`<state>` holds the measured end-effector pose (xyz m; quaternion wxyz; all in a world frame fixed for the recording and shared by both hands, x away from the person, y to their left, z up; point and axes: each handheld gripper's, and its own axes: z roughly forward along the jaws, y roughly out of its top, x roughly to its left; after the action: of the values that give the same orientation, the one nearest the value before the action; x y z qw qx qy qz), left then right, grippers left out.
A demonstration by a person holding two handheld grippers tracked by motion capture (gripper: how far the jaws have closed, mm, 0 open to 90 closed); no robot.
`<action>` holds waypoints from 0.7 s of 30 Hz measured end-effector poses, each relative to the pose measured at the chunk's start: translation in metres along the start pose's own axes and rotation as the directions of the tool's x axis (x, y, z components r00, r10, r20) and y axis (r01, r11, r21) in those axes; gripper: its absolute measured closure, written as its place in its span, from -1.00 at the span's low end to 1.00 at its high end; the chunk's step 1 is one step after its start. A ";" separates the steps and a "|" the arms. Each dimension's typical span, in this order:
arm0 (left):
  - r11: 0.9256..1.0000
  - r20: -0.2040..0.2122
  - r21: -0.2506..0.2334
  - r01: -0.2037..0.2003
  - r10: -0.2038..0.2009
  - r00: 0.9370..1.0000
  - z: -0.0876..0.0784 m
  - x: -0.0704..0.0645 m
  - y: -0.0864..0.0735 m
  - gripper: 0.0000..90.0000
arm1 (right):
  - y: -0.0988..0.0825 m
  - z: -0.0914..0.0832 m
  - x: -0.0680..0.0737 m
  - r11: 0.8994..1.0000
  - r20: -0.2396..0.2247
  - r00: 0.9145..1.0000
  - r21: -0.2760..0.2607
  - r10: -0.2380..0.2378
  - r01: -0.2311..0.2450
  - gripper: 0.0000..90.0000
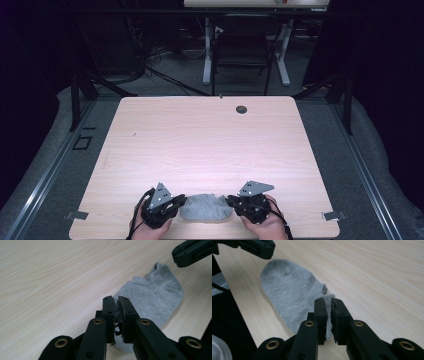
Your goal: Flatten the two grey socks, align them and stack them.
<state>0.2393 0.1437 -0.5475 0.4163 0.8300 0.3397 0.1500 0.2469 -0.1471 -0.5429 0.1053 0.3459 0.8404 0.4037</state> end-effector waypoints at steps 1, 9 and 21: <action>1.000 0.000 0.009 -0.005 0.005 1.000 0.002 -0.001 -0.001 0.92 | 0.000 0.003 0.002 1.000 -0.005 1.000 0.009 -0.009 0.009 0.86; 0.995 -0.003 0.098 -0.007 0.008 1.000 0.020 0.000 -0.012 0.99 | -0.006 0.026 0.004 0.994 -0.011 0.999 0.105 -0.039 0.040 0.95; 0.996 -0.019 0.093 -0.005 0.007 1.000 0.031 0.008 -0.012 0.99 | -0.006 0.036 -0.003 0.993 -0.004 1.000 0.118 -0.026 0.026 0.98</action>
<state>0.2560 0.1363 -0.5761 0.3734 0.8479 0.3480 0.1433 0.2626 -0.1301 -0.5709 0.0889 0.3402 0.8672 0.3525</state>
